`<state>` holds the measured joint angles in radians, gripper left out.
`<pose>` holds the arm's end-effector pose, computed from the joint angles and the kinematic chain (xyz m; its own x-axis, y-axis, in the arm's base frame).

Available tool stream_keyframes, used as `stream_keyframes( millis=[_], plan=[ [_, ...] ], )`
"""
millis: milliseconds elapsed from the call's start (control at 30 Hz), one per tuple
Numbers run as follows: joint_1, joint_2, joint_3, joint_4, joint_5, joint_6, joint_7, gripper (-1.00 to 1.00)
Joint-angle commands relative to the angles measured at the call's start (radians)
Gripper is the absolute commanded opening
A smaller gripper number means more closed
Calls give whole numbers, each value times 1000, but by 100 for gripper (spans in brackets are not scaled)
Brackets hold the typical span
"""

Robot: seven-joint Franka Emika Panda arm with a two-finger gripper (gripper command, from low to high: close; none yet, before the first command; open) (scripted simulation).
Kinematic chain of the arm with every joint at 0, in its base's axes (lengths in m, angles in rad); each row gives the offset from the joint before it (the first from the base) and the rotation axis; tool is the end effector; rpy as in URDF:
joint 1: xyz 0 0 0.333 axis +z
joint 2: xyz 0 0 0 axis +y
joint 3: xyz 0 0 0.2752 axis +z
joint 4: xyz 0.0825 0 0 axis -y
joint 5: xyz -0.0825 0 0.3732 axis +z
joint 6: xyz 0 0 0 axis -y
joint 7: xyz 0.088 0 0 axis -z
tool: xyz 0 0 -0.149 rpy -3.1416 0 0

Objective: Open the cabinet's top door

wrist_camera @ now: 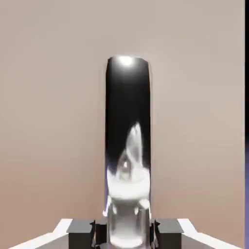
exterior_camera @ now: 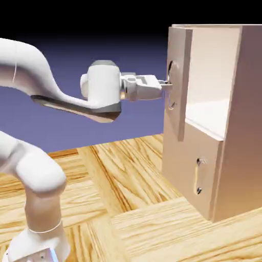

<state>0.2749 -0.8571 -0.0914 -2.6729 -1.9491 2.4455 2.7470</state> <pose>0.3960 0.0458 0.5306 -0.2920 -0.6436 0.7075 -0.2914 -0.6447 -0.7067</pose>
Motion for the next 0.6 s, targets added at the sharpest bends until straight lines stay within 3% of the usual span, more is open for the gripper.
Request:
stream_keyframes(
  millis=[0,300,567],
  plan=[
    [-2,-14,29,-13,45,-31,-19,-100],
    [25,-71,320,-48,436,-372,-126,-100],
    [12,32,601,70,717,-719,-132,-100]
  ],
)
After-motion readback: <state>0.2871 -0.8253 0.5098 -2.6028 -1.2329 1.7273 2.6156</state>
